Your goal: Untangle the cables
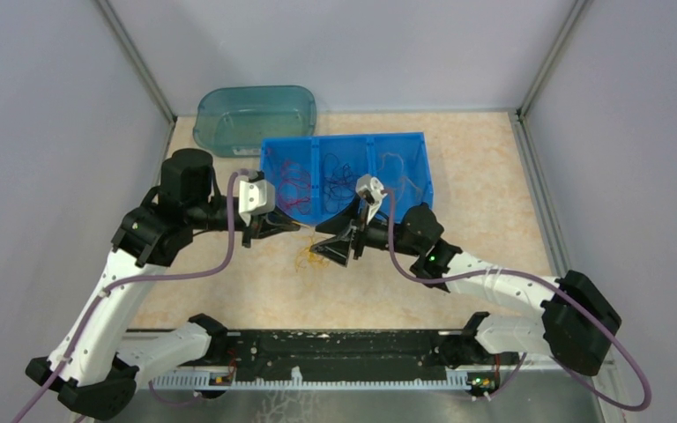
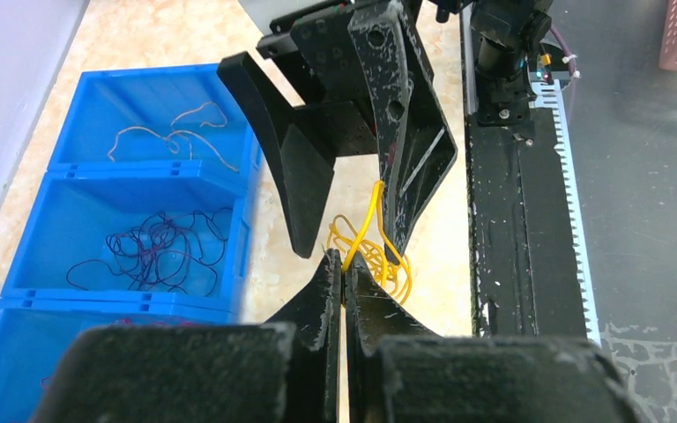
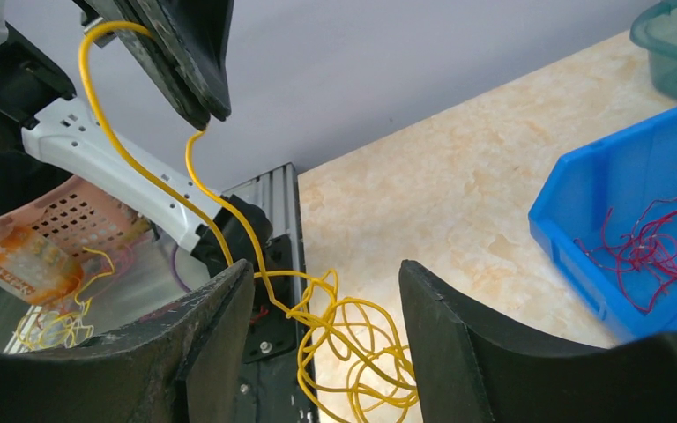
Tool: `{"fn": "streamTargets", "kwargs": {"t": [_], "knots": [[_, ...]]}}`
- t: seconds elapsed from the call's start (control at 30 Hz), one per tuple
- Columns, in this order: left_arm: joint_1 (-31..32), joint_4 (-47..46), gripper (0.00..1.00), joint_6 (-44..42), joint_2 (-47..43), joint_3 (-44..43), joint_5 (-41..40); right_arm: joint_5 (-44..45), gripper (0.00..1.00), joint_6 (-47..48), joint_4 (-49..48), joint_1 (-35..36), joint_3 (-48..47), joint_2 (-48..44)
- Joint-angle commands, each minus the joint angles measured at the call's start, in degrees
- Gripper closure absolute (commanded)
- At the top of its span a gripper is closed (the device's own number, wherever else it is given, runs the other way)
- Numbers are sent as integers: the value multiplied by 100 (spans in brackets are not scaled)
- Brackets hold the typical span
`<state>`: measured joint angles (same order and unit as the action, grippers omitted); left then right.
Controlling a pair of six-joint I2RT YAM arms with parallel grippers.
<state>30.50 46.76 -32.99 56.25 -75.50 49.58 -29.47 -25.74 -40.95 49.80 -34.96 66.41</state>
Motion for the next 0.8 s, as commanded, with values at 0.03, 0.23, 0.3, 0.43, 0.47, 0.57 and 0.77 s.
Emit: {"fn": "streamTargets", "kwargs": {"t": [0.03, 0.23, 0.3, 0.43, 0.47, 0.57, 0.77], "knots": [[28, -111, 100, 90, 19, -219, 196, 199, 41, 60, -466, 196, -402, 207], [37, -186, 100, 304, 61, -269, 292, 838, 43, 489, -444, 566, -791, 646], [37, -185, 100, 373, 95, -310, 329, 1146, 43, 681, -494, 675, -934, 772], [39, -191, 100, 437, 112, -371, 363, 1295, 46, 781, -825, 763, -1021, 992], [38, -185, 100, 434, 117, -402, 357, 1260, 48, 773, -849, 772, -1030, 1042], [40, -185, 100, 457, 147, -543, 369, 1244, 51, 786, -928, 833, -908, 1167], [41, -594, 100, 799, 349, -1146, 513, 1425, 52, 738, -1341, 923, -435, 1453]]}}
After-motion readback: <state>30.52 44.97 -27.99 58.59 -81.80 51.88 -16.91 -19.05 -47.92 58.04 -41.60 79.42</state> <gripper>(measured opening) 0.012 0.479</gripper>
